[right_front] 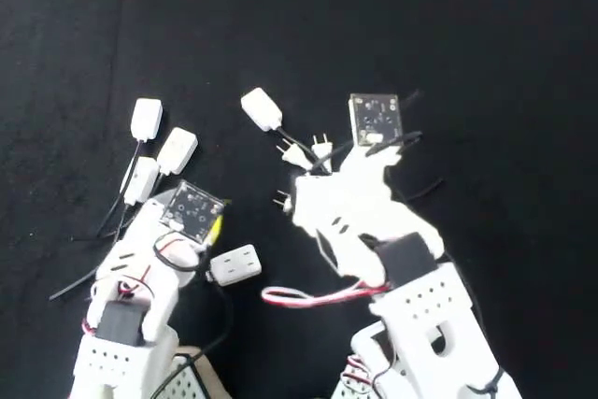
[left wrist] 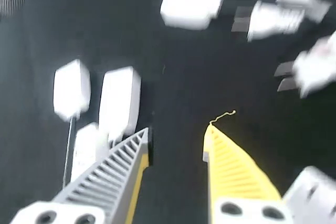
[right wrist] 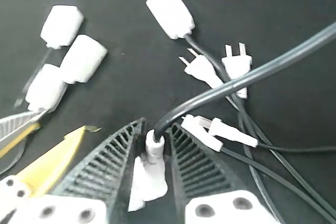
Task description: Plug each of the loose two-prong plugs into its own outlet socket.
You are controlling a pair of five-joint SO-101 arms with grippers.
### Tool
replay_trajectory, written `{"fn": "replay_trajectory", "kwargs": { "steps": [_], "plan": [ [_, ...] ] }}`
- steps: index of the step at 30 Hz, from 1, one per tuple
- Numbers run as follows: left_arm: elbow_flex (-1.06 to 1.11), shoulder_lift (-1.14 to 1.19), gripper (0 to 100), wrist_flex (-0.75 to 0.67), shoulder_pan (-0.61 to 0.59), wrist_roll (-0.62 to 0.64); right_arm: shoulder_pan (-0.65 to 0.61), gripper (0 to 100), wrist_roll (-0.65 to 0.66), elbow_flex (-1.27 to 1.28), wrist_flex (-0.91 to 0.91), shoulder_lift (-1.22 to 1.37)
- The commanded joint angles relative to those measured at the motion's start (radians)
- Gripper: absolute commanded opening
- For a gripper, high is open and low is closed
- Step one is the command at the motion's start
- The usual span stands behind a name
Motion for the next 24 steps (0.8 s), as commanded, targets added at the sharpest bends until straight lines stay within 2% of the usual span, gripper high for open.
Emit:
{"fn": "replay_trajectory", "kwargs": {
  "steps": [1, 5, 9, 12, 15, 21, 24],
  "plan": [
    [-0.018, -0.002, 17, -0.143, 0.047, 0.138, -0.052, 1.1, -0.002, -0.047, -0.015, -0.111],
    [-0.038, -0.003, 17, -0.035, 0.058, 0.173, -0.121, 1.1, 0.0, 0.045, -0.04, -0.311],
    [-0.091, -0.006, 15, 0.048, 0.148, 0.192, -0.262, 1.1, 0.0, 0.222, -0.158, -0.506],
    [-0.09, -0.006, 8, 0.046, 0.234, 0.229, -0.284, 1.1, -0.002, 0.384, -0.305, -0.615],
    [-0.09, -0.006, 7, 0.044, 0.275, 0.229, -0.288, 1.1, -0.009, 0.481, -0.393, -0.673],
    [-0.064, -0.006, 7, -0.014, 0.269, 0.235, -0.308, 1.1, -0.048, 0.489, -0.382, -0.687],
    [-0.033, -0.006, 7, -0.08, 0.226, 0.236, -0.311, 1.1, -0.054, 0.464, -0.324, -0.687]
  ]
}}
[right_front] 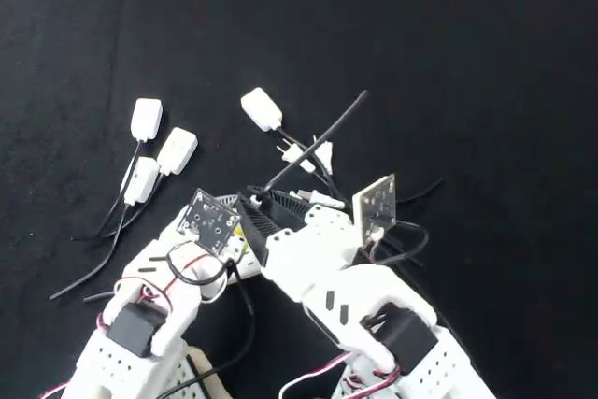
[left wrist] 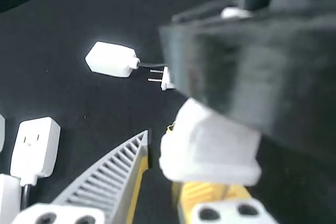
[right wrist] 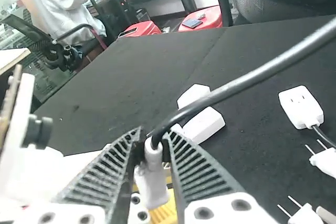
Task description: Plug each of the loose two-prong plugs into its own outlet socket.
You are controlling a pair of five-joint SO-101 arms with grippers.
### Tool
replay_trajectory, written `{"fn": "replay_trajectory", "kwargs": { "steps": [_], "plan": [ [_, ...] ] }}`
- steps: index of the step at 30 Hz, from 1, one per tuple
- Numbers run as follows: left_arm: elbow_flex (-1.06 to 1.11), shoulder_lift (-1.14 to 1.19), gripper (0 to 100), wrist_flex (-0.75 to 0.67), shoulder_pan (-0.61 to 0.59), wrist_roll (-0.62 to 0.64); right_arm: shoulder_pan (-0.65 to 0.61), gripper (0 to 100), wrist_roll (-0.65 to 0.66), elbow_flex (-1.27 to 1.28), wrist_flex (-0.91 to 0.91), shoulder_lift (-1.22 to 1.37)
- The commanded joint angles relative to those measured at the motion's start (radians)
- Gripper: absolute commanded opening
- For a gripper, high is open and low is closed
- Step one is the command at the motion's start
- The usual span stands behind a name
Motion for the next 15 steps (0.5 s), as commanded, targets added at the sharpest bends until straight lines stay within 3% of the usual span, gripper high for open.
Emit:
{"fn": "replay_trajectory", "kwargs": {
  "steps": [1, 8, 15],
  "plan": [
    [-0.004, -0.006, 7, -0.087, -0.051, 0.017, -0.018, 1.1, -0.017, -0.041, 0.063, -0.004],
    [-0.033, -0.006, 7, -0.094, -0.137, 0.11, -0.018, 1.1, -0.017, -0.088, 0.229, -0.004],
    [-0.004, -0.003, 7, -0.092, -0.094, 0.086, 0.0, 1.1, -0.015, -0.094, 0.258, 0.024]
  ]
}}
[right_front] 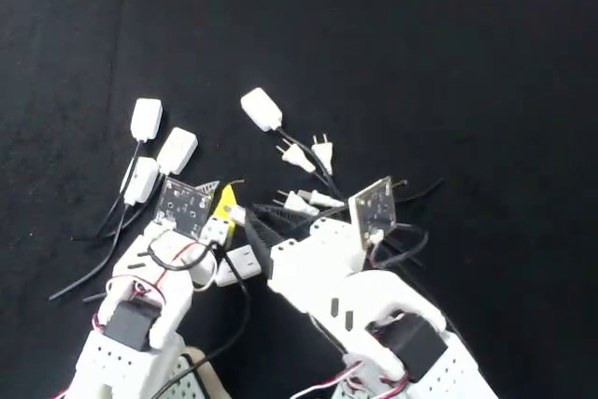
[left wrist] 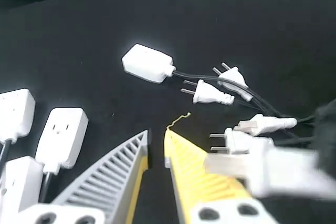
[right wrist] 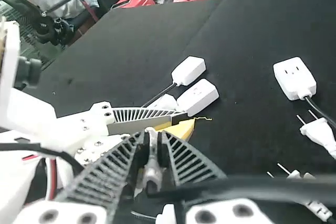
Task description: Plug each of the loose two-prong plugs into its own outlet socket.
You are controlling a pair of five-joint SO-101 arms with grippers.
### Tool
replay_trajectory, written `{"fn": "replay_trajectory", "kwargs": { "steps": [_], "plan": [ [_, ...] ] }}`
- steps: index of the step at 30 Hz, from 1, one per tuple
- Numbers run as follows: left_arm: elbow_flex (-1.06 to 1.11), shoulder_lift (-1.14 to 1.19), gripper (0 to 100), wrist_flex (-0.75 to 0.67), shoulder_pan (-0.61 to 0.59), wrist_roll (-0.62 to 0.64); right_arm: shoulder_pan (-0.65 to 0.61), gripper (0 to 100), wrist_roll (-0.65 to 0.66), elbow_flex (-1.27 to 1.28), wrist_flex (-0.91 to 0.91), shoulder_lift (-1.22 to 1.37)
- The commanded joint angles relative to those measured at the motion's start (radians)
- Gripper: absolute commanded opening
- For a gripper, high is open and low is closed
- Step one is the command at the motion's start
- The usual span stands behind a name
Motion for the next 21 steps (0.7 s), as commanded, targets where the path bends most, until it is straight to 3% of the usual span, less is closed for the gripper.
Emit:
{"fn": "replay_trajectory", "kwargs": {
  "steps": [1, 6, 9, 13, 17, 21],
  "plan": [
    [-0.015, -0.005, 7, -0.028, 0.015, -0.038, 0.031, 1.1, -0.005, -0.042, 0.02, 0.056],
    [-0.044, -0.006, 7, 0.175, 0.025, -0.216, 0.23, 1.1, 0.049, -0.108, 0.023, 0.306],
    [-0.096, -0.006, 7, 0.322, 0.002, -0.31, 0.285, 1.1, 0.063, -0.196, 0.017, 0.553],
    [-0.202, -0.006, 6, 0.482, -0.127, -0.408, 0.364, 1.2, 0.117, -0.344, 0.034, 0.895],
    [-0.197, -0.008, 6, 0.511, -0.295, -0.411, 0.483, 1.5, 0.23, -0.524, 0.104, 1.158],
    [-0.099, -0.008, 7, 0.374, -0.435, -0.413, 0.519, 1.5, 0.359, -0.677, 0.247, 1.323]
  ]
}}
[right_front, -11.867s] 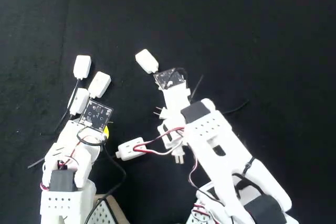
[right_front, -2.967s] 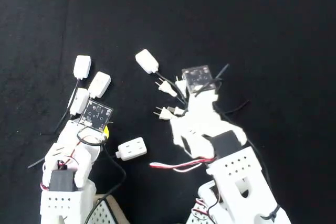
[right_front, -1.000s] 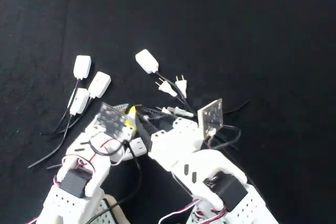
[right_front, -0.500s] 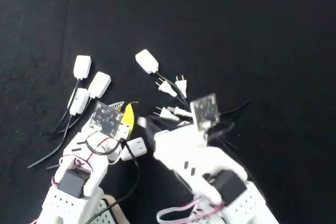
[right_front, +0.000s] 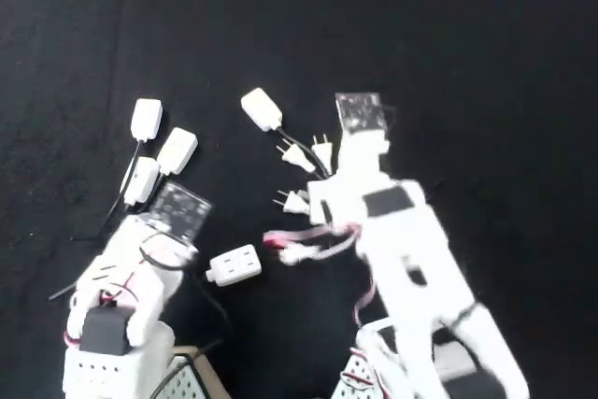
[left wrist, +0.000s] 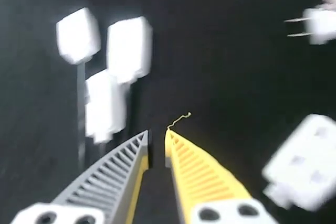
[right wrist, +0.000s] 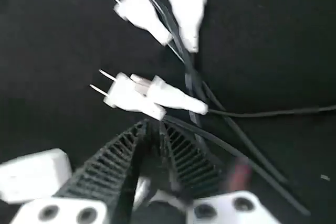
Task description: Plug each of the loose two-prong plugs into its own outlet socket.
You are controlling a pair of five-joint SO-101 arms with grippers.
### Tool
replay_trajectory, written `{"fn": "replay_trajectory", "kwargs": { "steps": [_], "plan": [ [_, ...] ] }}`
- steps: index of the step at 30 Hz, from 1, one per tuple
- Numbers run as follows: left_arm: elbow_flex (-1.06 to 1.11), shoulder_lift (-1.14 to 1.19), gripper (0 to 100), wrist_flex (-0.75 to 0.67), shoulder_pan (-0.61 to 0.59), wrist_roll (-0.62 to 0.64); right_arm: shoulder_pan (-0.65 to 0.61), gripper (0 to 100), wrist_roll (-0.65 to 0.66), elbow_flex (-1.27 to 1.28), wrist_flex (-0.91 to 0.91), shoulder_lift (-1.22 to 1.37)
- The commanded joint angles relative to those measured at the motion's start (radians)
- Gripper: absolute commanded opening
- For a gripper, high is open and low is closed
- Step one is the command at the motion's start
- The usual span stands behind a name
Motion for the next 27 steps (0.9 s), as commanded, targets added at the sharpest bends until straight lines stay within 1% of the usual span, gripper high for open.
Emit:
{"fn": "replay_trajectory", "kwargs": {
  "steps": [1, 3, 5, 8, 9, 10, 14, 17, 19, 21, 24, 27],
  "plan": [
    [0.053, -0.002, 7, -0.135, -0.117, -0.008, 0.023, 1.5, 0.077, -0.15, 0.092, 0.128],
    [0.099, -0.002, 7, -0.187, -0.139, -0.008, 0.008, 1.5, 0.083, -0.162, 0.095, 0.173],
    [0.104, -0.002, 7, -0.192, -0.14, -0.008, 0.0, 2.4, 0.092, -0.17, 0.098, 0.196],
    [0.104, -0.002, 7, -0.19, -0.145, -0.006, 0.005, 8.8, 0.203, -0.174, 0.121, 0.189],
    [0.104, -0.002, 7, -0.187, -0.145, -0.006, 0.009, 10.5, 0.224, -0.179, 0.149, 0.18],
    [0.104, -0.002, 7, -0.18, -0.145, -0.006, 0.014, 11.1, 0.218, -0.191, 0.176, 0.171],
    [0.104, -0.002, 7, -0.18, -0.145, -0.006, 0.066, 10.2, 0.115, -0.269, 0.262, 0.113],
    [0.104, -0.002, 7, -0.18, -0.145, -0.006, 0.137, 10.3, -0.006, -0.332, 0.292, 0.059],
    [0.104, -0.002, 7, -0.181, -0.145, -0.006, 0.181, 10.4, -0.078, -0.381, 0.345, 0.027],
    [0.107, -0.002, 7, -0.184, -0.145, -0.006, 0.204, 11.9, -0.115, -0.433, 0.423, 0.008],
    [0.111, -0.002, 7, -0.184, -0.145, -0.006, 0.192, 13.6, -0.138, -0.483, 0.517, 0.001],
    [0.113, -0.002, 7, -0.186, -0.145, -0.006, 0.112, 13.4, -0.192, -0.463, 0.539, 0.019]
  ]
}}
